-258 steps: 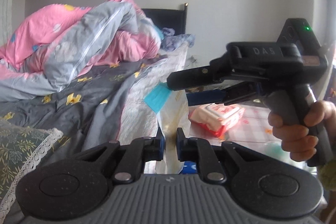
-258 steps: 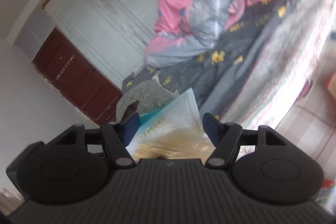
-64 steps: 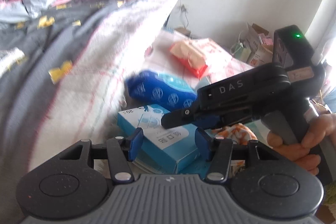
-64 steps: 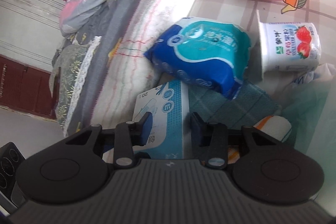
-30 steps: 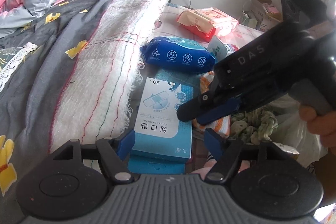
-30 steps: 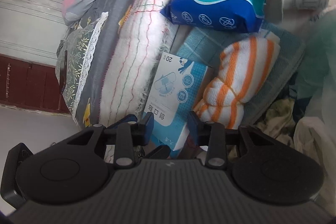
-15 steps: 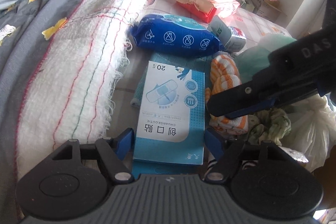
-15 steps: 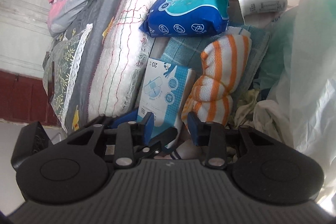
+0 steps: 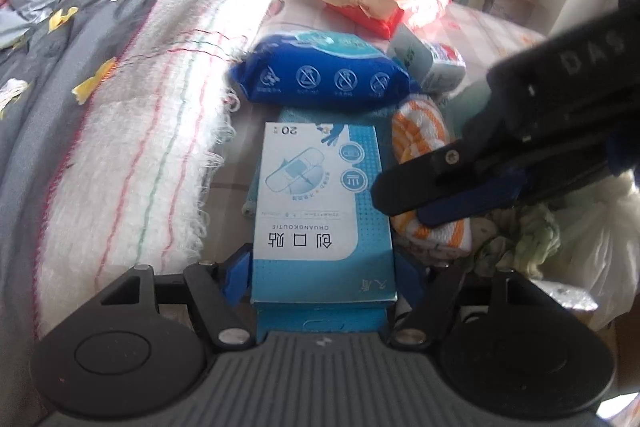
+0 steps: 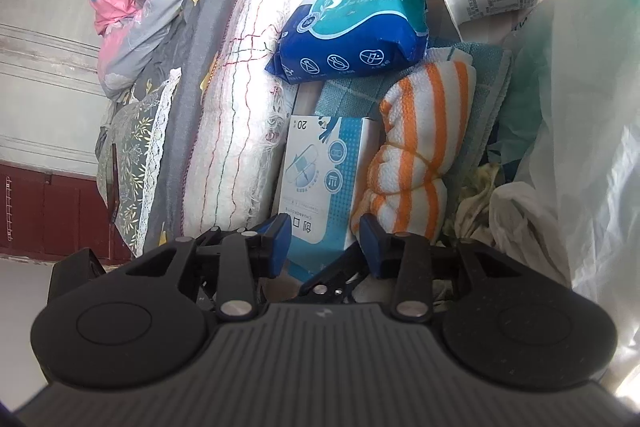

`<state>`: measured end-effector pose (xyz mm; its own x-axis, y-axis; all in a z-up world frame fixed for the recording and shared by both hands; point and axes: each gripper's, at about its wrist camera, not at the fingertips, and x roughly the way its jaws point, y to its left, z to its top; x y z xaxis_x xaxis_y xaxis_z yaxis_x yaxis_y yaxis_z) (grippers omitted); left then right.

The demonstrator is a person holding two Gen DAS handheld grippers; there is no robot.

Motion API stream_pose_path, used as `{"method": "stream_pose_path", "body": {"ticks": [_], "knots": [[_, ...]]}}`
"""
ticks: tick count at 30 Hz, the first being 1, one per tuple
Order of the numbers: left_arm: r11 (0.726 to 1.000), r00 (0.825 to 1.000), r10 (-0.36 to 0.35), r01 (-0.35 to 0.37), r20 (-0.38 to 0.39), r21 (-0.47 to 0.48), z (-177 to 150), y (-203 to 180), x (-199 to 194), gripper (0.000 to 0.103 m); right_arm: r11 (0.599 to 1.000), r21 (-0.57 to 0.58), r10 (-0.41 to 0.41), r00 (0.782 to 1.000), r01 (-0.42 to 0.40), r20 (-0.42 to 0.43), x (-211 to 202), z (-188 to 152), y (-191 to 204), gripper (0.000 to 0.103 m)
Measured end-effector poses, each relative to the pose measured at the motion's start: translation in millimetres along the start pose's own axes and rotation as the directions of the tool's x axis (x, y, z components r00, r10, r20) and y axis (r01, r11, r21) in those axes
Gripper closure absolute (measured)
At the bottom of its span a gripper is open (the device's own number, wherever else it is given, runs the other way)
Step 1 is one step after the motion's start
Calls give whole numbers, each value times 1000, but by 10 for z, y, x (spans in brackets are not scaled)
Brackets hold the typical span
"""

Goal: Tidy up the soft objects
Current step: 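Carry the bandage box into the cardboard box and open the right gripper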

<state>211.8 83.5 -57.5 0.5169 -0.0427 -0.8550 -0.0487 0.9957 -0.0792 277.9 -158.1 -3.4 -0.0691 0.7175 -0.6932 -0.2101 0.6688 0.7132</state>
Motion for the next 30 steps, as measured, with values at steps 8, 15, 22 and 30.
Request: {"method": "stream_pose_path", "body": {"ticks": [8, 15, 22, 30], "knots": [[993, 991, -88, 95, 97, -73, -36, 46, -477, 30, 999, -4, 36, 999, -36, 16, 41, -50, 101, 54], [989, 976, -138, 145, 170, -33, -56, -238, -852, 30, 990, -11, 138, 985, -138, 104, -308, -231, 96, 63], [959, 942, -280, 268, 184, 87, -59, -869, -987, 30, 987, -17, 161, 958, -161, 238, -1053, -617, -234, 66], [894, 897, -415, 372, 150, 250, -99, -1835, -947, 22, 990, 94, 57, 910, -105, 411, -2042, -1192, -1091, 84]]}}
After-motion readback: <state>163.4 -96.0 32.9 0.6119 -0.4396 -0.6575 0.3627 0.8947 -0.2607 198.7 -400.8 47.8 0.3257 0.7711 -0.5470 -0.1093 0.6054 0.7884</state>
